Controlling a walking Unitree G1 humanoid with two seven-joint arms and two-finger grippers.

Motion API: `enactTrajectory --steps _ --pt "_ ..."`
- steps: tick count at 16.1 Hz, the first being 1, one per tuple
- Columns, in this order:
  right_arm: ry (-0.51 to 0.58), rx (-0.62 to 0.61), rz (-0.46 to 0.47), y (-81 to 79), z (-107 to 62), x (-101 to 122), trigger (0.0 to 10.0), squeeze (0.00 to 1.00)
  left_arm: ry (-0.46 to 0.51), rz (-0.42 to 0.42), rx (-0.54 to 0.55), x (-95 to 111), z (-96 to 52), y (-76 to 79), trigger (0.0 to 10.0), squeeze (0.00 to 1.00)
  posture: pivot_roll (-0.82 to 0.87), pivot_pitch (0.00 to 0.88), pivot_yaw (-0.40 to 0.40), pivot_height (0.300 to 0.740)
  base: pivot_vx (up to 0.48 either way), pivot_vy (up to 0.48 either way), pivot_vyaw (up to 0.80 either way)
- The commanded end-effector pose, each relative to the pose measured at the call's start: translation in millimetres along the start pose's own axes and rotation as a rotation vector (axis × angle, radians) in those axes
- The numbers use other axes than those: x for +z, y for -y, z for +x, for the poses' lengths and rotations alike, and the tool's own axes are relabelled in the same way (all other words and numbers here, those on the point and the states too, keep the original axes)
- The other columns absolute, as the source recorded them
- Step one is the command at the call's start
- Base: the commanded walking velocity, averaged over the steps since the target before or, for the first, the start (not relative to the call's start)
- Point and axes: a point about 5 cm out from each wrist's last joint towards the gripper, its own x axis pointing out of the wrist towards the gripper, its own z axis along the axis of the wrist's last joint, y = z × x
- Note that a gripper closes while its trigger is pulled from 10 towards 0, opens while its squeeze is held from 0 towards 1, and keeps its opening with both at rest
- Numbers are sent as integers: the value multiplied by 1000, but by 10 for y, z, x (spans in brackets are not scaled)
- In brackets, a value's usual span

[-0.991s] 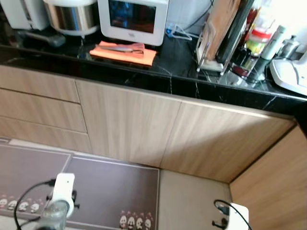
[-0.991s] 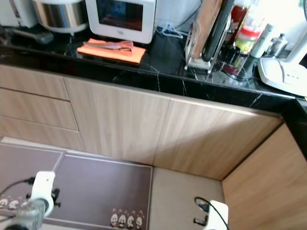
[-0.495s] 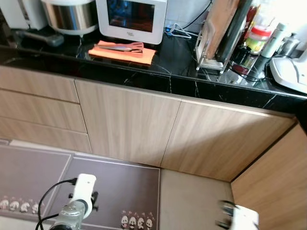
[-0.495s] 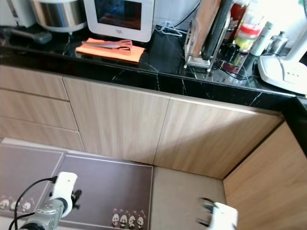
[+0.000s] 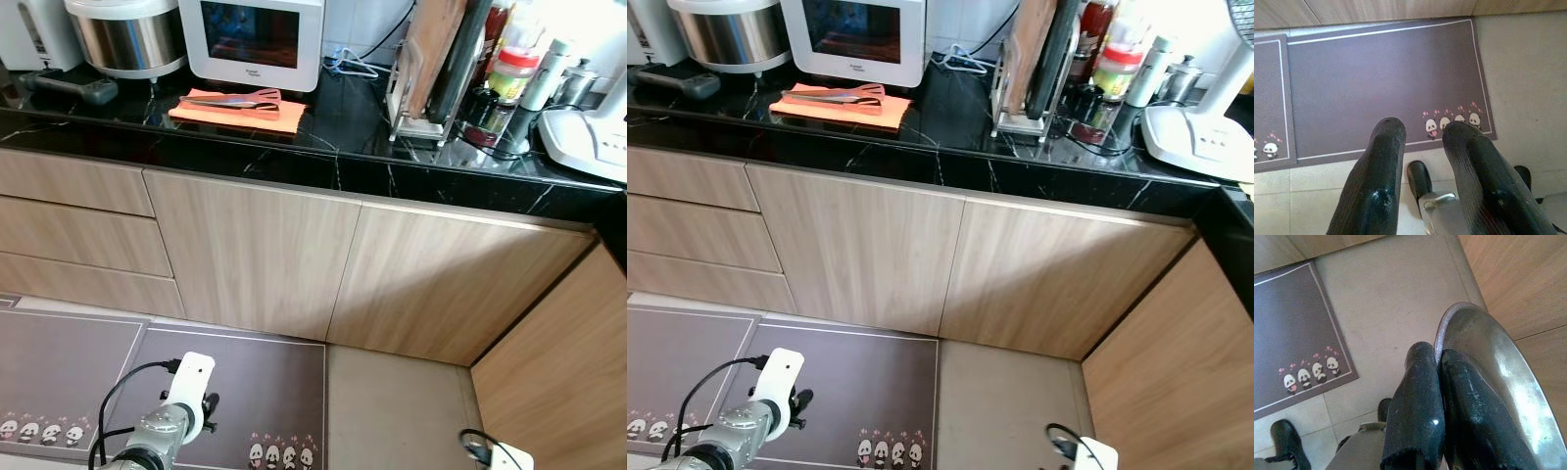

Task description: Kitchen organization

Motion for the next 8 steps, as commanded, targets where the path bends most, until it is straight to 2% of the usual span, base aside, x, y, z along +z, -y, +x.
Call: enactTrajectory --steps 1,4,5,8 --pt "-6 -23 17 131 -25 -38 10000 0 -57 3 -8 -148 -13 52 10000 0 183 0 -120 740 0 0 0" --pt "-64 -37 2 223 -70 -179 10000 0 -101 9 64 -324 -65 -26 10000 0 196 0 -139 740 0 0 0" --pt "-83 -44 -4 298 -99 -239 10000 0 -110 -30 123 -414 -96 -64 10000 0 199 0 -144 740 0 0 0" --pt "-78 -52 10 392 -112 -219 10000 0 -115 -55 137 -469 -118 -89 10000 0 205 0 -144 740 0 0 0"
